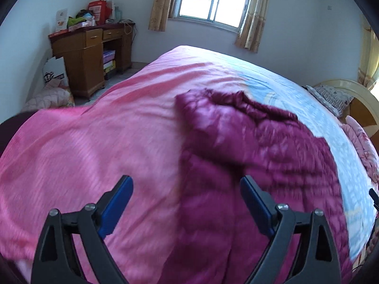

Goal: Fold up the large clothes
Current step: 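Open both grippers and release the jacket, then reposition above it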

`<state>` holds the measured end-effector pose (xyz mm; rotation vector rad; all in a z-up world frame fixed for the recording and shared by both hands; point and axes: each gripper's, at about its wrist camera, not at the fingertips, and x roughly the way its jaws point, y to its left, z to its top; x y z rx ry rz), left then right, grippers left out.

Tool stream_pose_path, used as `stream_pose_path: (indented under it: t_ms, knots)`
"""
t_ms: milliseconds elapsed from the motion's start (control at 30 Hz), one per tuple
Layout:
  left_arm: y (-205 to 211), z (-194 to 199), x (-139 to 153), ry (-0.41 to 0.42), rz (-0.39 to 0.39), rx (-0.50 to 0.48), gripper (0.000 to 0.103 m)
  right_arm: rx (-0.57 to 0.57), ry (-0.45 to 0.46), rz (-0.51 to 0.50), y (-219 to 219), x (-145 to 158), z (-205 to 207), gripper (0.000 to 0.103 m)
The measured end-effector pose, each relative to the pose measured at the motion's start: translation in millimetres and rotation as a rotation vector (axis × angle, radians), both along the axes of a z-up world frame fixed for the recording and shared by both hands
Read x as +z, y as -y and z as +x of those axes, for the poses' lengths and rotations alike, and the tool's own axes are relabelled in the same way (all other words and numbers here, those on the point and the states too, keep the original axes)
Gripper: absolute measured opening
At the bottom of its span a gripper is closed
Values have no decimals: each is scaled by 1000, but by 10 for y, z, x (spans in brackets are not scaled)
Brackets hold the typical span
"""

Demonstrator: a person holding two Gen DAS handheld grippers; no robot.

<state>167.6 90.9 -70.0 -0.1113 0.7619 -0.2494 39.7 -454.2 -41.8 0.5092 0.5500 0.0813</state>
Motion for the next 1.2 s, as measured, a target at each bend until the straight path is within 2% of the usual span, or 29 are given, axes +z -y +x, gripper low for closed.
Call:
stream_pose_path:
  t_ms: [167, 300, 467, 533, 700, 767, 800, 833, 867, 900, 933, 1000, 1067, 1133, 1200]
  knots:
    - [-200, -503, -187, -29, -22, -40, 94, 42, -71, 2, -86, -108, -688, 82]
    - [-215, -779, -279, -21, 3, -53, 94, 97, -123, 41, -222, -352, -982, 82]
    - [-245, -1030, -224, 10, -40, -66, 94, 160, -255, -4, -544, -699, -1033, 82]
    - [-266, -1099, -173, 36, -46, -68, 94, 182, -310, 21, -631, -825, -1003, 82]
    - [-375, -1163, -92, 79, -62, -46, 94, 260, -348, 17, -887, -927, -1035, 81]
    - [-431, -1162, -86, 82, -85, -34, 94, 333, -403, 17, -1045, -990, -1028, 64]
    - [-467, -1150, -82, 81, -102, -26, 94, 354, -432, -6, -1124, -1043, -1028, 43]
    - [-495, -1148, -81, 80, -113, -23, 94, 357, -455, -42, -1181, -1098, -1022, 37]
    - [-520, -1138, -87, 78, -127, -18, 94, 349, -464, -61, -1201, -1163, -1013, 37]
    - [-540, -1129, -90, 75, -136, -14, 94, 340, -461, -36, -1178, -1221, -1005, 32]
    - [-568, -1119, -95, 70, -140, -5, 94, 332, -463, 19, -1130, -1276, -988, 25]
    - [-610, -1108, -84, 70, -140, 7, 94, 324, -466, 145, -1018, -1336, -979, 19]
    - [-674, -1101, -37, 84, -141, 20, 94, 351, -440, 231, -972, -1249, -994, 16]
    - [-746, -1081, 25, 101, -134, 34, 94, 398, -366, 353, -925, -1036, -983, 15]
    - [-800, -1043, 84, 118, -117, 51, 94, 434, -294, 403, -878, -789, -918, 15]
